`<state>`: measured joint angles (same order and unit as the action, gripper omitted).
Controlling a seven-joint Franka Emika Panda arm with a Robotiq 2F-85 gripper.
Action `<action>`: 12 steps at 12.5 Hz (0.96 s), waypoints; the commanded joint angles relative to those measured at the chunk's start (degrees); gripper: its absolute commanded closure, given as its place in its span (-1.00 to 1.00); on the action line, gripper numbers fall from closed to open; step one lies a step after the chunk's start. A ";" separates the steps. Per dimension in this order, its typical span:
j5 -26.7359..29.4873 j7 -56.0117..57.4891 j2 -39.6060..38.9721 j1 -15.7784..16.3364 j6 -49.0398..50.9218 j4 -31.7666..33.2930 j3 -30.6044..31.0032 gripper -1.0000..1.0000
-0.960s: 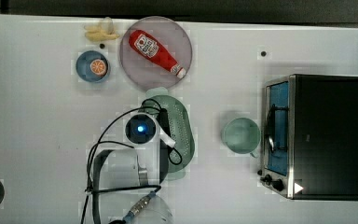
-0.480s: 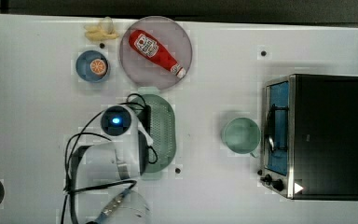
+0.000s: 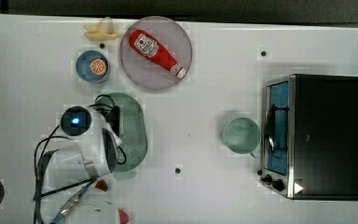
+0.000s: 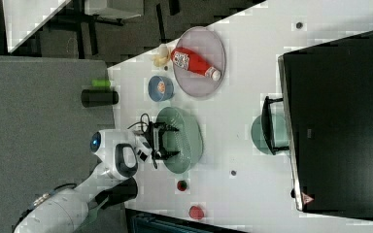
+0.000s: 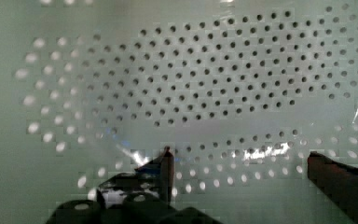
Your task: Drag strainer right to left.
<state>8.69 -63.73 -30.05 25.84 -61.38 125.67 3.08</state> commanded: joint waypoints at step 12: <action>6.94 -11.69 -7.90 10.27 0.86 -14.69 0.95 -1.00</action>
<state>15.81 -69.66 -37.66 34.41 -60.65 113.30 4.64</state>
